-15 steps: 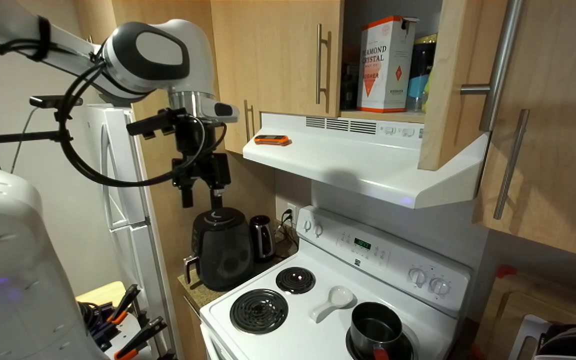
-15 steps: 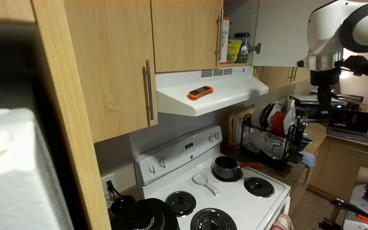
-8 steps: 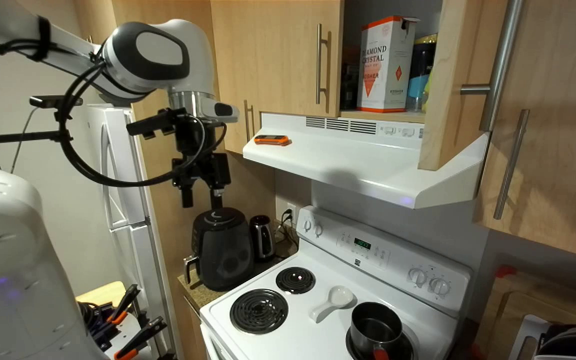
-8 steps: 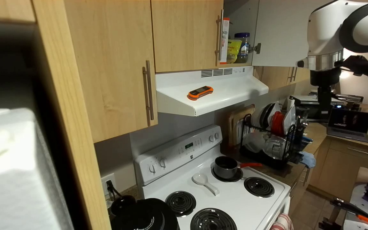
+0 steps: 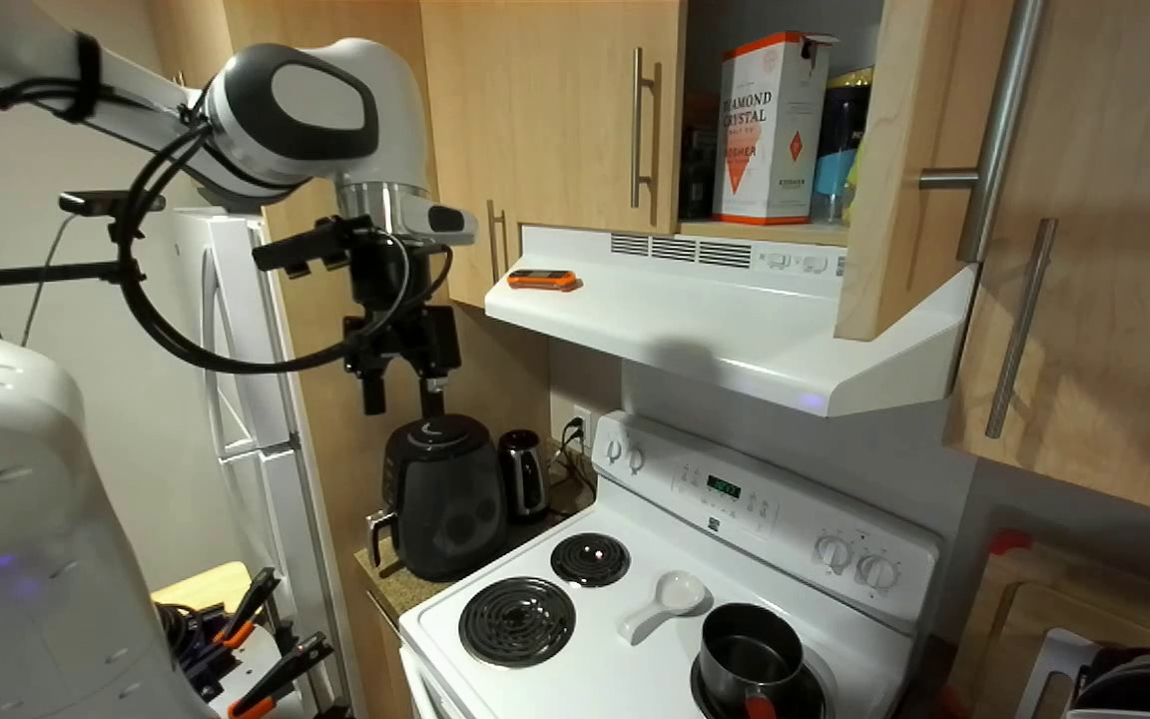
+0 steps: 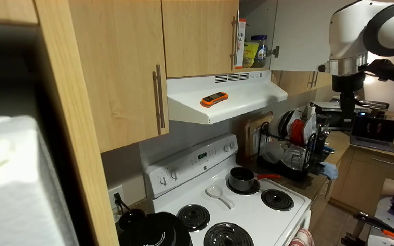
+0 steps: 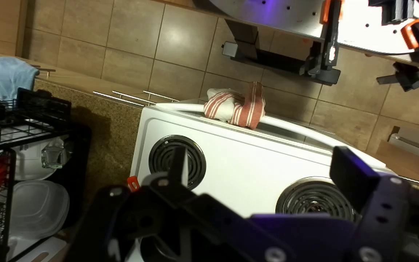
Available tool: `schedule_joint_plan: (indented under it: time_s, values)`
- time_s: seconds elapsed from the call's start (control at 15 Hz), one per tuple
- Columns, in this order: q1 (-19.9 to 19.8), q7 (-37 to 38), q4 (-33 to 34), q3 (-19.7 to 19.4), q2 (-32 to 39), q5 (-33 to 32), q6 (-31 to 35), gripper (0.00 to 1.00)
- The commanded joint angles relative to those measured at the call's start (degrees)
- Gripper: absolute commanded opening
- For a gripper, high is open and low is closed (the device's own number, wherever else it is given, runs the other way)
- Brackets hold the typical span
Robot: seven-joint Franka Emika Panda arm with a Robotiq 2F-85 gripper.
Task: Close the right cabinet door
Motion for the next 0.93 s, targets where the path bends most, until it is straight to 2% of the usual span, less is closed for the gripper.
schedule_joint_plan:
  time_s: [0.0,0.47,0.87]
  values:
    - [0.6,0.3,0.1,-0.5,0.0,-0.3,-0.2,1.0]
    - [0.5,0.0,0.0,-0.7,-0.4,-0.5,-0.4,1.0]
    - [-0.3,-2.4,0.1,-2.8,-6.1,-1.8,-2.6,1.0]
